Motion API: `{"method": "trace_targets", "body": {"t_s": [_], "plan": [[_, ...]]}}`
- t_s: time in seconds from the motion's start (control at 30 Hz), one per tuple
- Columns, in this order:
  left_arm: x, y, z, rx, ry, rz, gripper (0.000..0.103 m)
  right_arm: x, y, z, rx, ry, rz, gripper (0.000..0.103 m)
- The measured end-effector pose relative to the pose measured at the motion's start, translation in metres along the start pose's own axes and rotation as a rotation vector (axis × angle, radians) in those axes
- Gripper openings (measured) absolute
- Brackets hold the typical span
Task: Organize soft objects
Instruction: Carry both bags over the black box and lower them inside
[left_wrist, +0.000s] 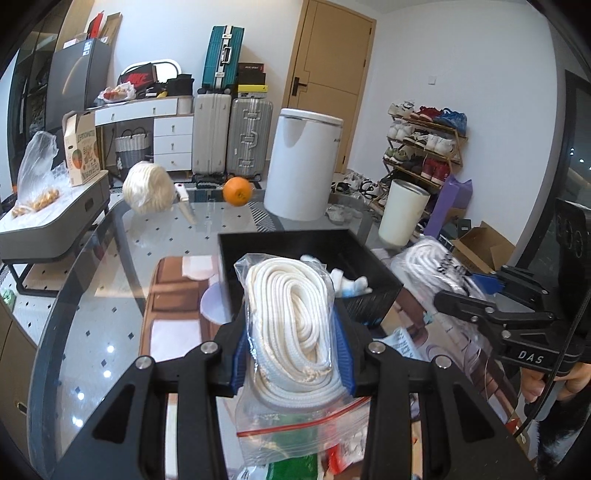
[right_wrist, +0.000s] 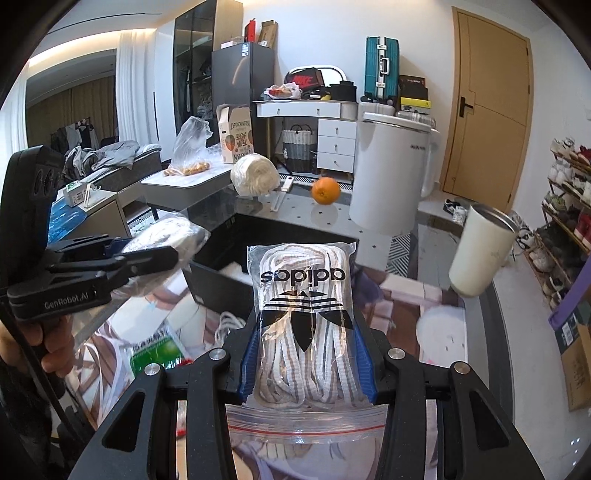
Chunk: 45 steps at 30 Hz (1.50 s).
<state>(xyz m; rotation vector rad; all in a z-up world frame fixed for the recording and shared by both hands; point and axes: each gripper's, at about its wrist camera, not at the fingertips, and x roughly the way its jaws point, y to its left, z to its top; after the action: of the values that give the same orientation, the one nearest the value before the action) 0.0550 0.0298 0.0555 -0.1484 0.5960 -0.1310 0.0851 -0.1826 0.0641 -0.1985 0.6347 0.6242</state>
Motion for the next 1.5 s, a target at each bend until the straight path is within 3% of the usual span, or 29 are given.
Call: {"method": "trace_targets", "body": {"t_s": [0.77, 1.5], "plan": [[0.051, 0.004, 0.040, 0.037, 0.020, -0.034, 0.038, 0.086, 0.004, 0.048, -0.127, 0.129, 0.010, 0.044], [0.093, 0.014, 0.039, 0.042, 0.118, -0.017, 0.038, 0.151, 0.025, 0.070, -0.416, 0.274, 0.066, 0.044]]}}
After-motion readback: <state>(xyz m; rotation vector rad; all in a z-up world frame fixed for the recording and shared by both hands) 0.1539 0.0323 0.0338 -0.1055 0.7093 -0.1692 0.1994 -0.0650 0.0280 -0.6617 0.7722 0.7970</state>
